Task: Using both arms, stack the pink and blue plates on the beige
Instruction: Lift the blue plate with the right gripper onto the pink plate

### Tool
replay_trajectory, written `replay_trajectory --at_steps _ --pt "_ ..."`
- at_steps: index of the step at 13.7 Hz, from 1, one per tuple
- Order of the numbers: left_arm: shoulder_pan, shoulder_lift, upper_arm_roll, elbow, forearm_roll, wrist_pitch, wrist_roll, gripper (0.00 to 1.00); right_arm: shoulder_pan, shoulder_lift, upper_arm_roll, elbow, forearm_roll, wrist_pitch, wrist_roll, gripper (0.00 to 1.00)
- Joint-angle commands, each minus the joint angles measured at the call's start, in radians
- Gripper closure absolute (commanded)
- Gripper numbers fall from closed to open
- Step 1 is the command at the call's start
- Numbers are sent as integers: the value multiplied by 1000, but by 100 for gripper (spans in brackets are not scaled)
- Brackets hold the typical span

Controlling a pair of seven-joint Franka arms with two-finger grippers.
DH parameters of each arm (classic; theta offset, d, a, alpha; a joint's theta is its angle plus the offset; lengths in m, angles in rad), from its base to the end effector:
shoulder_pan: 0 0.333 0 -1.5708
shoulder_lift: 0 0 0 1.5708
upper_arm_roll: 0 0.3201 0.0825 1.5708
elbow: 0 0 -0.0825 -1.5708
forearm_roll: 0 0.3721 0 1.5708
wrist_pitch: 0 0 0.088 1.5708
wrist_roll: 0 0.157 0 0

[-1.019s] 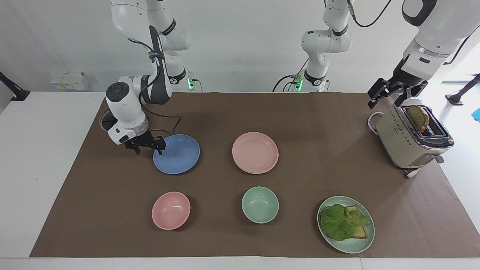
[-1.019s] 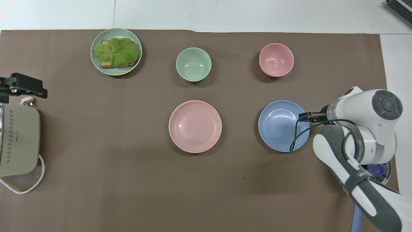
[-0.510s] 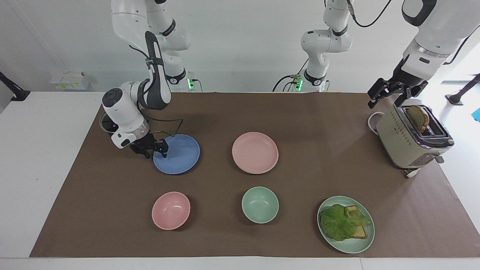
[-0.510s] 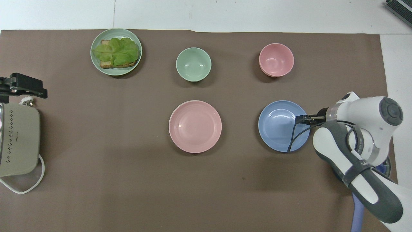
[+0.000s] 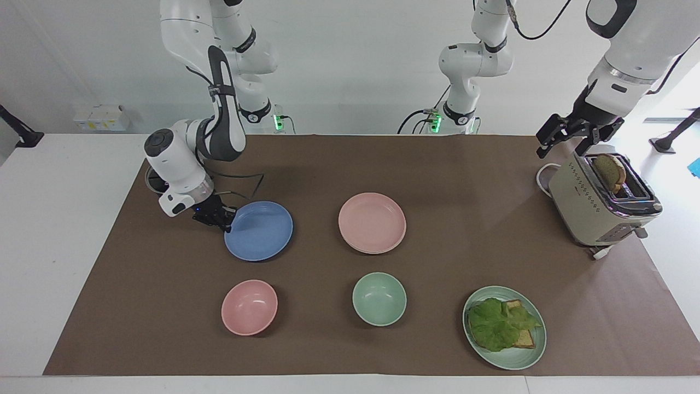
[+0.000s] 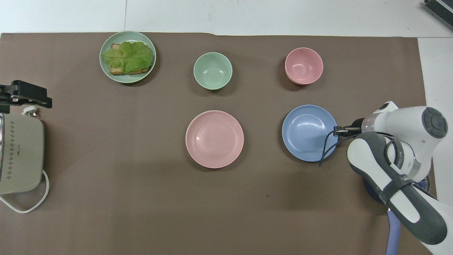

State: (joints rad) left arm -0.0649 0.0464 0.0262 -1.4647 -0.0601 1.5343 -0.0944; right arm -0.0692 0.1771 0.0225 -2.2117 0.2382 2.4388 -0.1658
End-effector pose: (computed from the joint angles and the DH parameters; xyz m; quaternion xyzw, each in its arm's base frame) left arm 0.5546 -0.0314 0.5989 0.9992 0.0264 0.0096 0.0301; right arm 0.5484 -0.0174 0.2667 -0.9960 0.0297 -0.0331 0.0779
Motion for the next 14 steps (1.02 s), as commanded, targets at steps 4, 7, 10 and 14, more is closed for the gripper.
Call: replay_trajectory --at_steps 4,7,10,14 --pt "2 -10 -2 -6 20 -13 1 0 -3 -60 11 56 44 -110 -32 100" --pt "2 -10 -2 -6 20 -13 1 0 29 -99 13 119 119 -204 -18 100" --pt "2 -10 -2 -6 20 -13 1 0 112 -93 14 159 119 -212 110 100" --pt "2 -11 -2 -6 20 -13 1 0 262 -70 13 179 99 -146 306 100"
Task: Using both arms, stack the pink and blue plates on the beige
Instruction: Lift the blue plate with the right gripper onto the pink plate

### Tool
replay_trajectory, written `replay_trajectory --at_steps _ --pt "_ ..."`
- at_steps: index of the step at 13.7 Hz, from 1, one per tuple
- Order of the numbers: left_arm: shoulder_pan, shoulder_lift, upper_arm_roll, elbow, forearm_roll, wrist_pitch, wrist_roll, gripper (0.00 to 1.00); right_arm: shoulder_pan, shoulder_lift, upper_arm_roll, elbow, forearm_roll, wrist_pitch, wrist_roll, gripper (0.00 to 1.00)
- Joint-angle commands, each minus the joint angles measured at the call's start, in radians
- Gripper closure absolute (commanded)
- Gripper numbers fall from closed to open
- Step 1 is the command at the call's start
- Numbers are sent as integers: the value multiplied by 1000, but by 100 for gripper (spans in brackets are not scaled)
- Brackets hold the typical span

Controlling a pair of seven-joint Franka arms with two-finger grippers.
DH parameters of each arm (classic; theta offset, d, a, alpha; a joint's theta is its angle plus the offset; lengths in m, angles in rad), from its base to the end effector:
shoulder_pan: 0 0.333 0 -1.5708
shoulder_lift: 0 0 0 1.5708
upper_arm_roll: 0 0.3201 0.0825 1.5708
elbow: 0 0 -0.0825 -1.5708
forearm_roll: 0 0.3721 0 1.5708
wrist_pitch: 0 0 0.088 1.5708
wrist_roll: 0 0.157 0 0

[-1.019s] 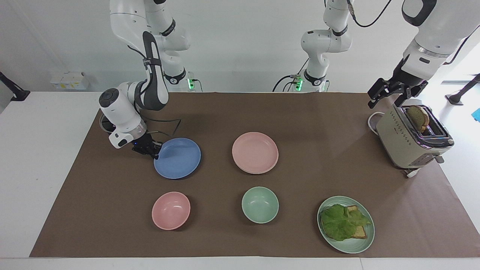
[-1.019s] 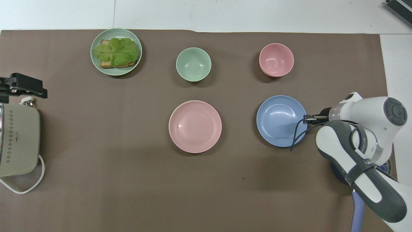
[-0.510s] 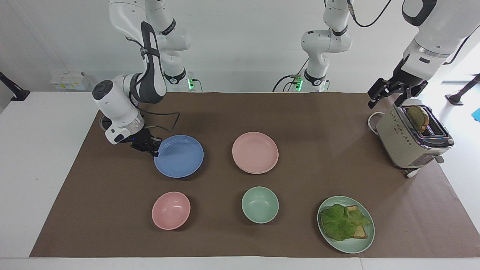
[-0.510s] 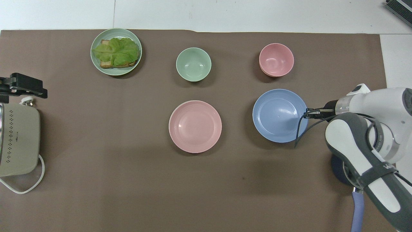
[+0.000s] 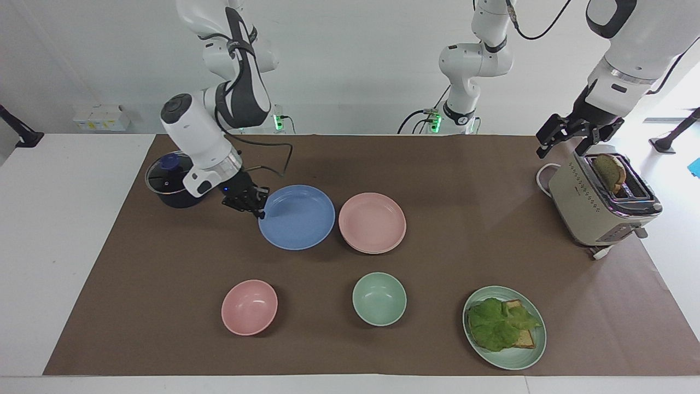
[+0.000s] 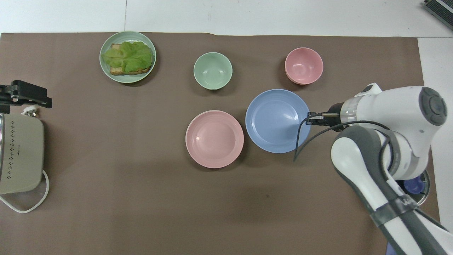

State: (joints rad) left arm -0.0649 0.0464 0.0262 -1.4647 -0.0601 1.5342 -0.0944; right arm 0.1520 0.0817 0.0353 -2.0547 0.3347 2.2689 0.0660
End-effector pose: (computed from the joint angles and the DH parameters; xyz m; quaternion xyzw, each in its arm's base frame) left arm 0.5546 -0.0314 0.5988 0.9992 0.0264 0.0096 0.0301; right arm 0.5626 0.1277 0.3746 -0.9878 0.0387 -0.0475 0.1430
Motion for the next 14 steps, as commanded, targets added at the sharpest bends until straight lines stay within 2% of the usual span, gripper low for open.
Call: replay_trajectory --at_steps 1,3,6,8,14 --pt "2 -10 -2 -6 20 -12 1 0 79 44 0 34 -3 35 113 100" --pt "2 -11 -2 -6 19 -12 1 0 147 66 0 41 -14 58 207 100" --pt "2 -10 -2 -6 19 -12 1 0 231 99 0 41 -140 86 325 100" --pt "2 -10 -2 -6 20 -12 1 0 283 124 0 39 -155 107 351 100" --pt "2 -10 -2 -6 20 -12 1 0 324 159 0 37 -160 130 393 100"
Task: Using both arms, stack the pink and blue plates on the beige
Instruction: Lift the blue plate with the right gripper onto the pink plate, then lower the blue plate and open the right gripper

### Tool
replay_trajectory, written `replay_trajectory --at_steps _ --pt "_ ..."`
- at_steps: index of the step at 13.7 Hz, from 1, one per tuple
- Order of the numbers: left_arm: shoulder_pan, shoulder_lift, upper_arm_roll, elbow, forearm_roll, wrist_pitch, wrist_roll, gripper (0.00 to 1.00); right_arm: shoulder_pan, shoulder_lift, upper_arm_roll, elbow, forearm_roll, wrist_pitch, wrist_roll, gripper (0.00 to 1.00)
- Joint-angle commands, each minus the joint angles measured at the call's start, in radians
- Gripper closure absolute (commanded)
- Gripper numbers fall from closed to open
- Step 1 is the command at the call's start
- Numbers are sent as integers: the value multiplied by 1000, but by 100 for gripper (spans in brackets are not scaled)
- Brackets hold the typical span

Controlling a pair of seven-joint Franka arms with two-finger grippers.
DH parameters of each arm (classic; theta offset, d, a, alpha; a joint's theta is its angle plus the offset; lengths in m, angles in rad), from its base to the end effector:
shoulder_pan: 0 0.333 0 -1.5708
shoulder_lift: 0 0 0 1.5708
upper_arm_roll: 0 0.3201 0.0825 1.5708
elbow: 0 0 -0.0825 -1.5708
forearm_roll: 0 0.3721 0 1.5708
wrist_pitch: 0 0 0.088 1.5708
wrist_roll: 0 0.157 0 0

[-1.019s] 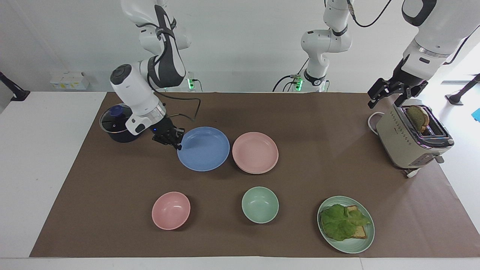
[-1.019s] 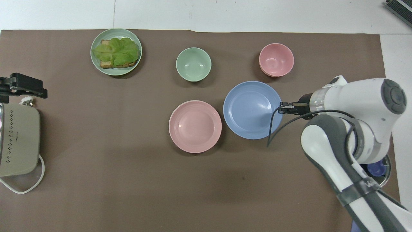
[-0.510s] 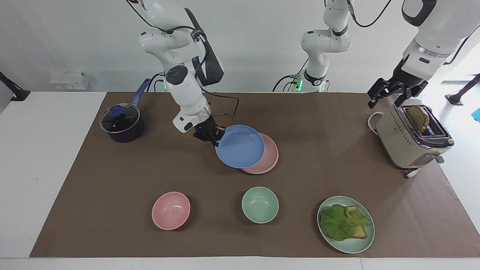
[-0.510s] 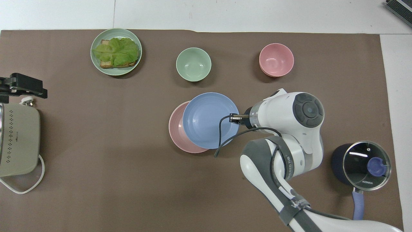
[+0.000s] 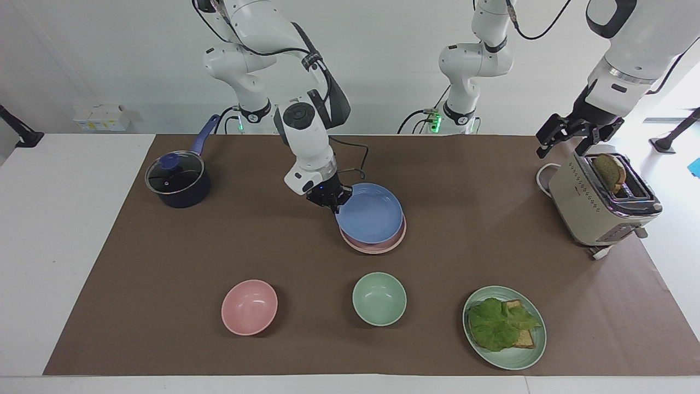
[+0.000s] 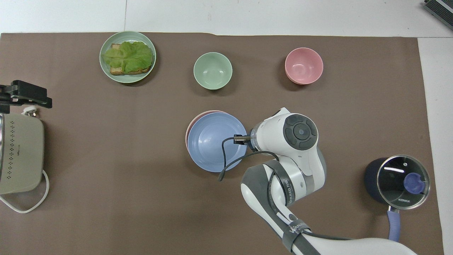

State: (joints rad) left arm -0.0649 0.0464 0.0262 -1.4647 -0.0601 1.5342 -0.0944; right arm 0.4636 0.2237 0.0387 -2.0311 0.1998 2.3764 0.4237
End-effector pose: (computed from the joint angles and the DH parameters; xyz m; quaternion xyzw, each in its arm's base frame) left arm 0.5546 -0.0314 0.5988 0.9992 0.0264 0.0096 0.0301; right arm 0.5208 0.2959 0.3113 -0.9947 0.0293 -0.0193 0.0963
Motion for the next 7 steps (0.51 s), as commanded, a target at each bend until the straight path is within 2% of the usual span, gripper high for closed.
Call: replay_trajectory --at_steps 1,7 --pt "2 -10 -2 -6 19 -12 1 0 12 20 -3 14 -25 29 35 100" --pt "2 -10 -2 -6 20 -12 1 0 7 42 -3 17 -23 72 35 100"
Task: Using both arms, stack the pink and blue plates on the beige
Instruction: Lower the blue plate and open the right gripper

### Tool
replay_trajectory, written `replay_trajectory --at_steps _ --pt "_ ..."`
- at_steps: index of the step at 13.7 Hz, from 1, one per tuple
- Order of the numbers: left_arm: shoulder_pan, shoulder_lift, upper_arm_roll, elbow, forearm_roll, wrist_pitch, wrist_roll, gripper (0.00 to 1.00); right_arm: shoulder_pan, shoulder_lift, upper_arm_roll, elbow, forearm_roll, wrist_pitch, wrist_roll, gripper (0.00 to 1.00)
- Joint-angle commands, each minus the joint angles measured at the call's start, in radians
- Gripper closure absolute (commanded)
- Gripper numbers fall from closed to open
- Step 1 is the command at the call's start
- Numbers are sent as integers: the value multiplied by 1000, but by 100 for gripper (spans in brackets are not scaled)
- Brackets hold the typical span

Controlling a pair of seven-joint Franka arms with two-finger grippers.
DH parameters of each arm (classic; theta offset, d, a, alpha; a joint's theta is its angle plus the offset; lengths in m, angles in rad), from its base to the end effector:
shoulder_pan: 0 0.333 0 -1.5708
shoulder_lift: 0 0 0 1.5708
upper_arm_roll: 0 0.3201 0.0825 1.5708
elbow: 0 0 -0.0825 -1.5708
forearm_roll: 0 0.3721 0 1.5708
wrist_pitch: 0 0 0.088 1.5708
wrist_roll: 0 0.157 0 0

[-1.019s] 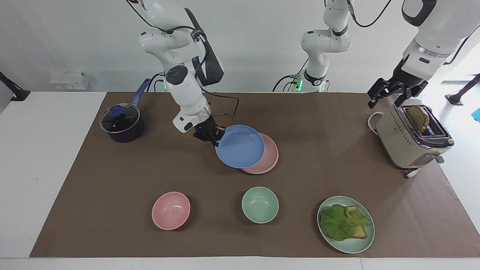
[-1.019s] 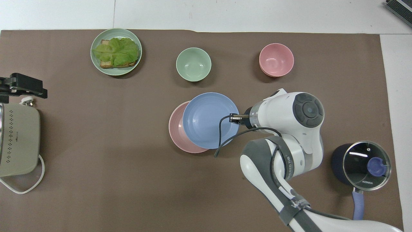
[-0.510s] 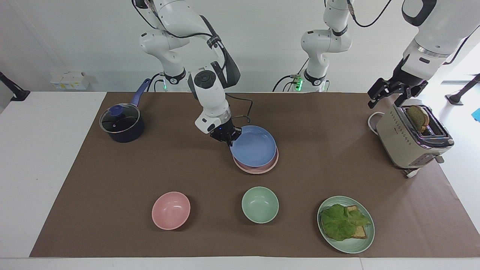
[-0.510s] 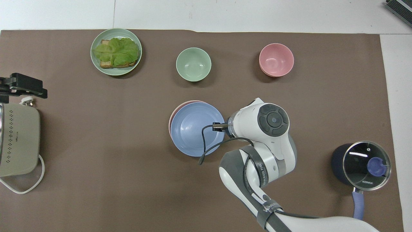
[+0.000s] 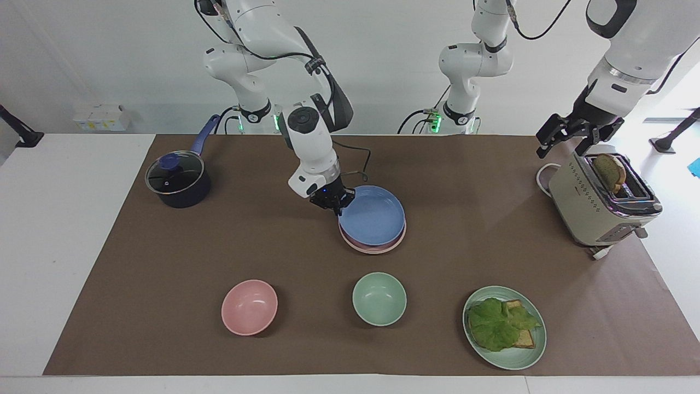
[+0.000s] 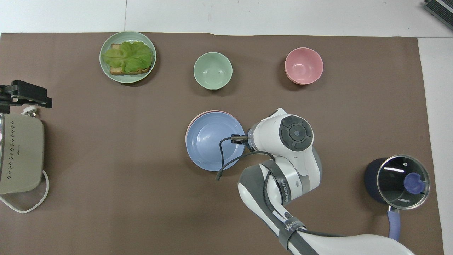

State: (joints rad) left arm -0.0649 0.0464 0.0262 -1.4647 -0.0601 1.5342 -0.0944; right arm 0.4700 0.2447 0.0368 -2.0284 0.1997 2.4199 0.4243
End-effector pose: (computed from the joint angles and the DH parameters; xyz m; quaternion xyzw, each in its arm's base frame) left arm 0.5546 -0.0314 0.5988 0.9992 0.0264 0.0096 0.0301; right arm 0.5259 0.3000 0.3045 -0.9940 0.0297 -0.0311 0.1002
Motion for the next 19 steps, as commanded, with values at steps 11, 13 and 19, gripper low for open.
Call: replay_trajectory --at_steps 11,13,19 --pt "2 -10 -2 -6 19 -12 1 0 -1 21 -2 14 -23 31 31 74" --pt "2 -10 -2 -6 20 -12 1 0 -1 21 -2 36 -26 31 30 32" --pt "2 -10 -2 -6 20 -12 1 0 -129 -108 -15 66 -36 -60 21 0"
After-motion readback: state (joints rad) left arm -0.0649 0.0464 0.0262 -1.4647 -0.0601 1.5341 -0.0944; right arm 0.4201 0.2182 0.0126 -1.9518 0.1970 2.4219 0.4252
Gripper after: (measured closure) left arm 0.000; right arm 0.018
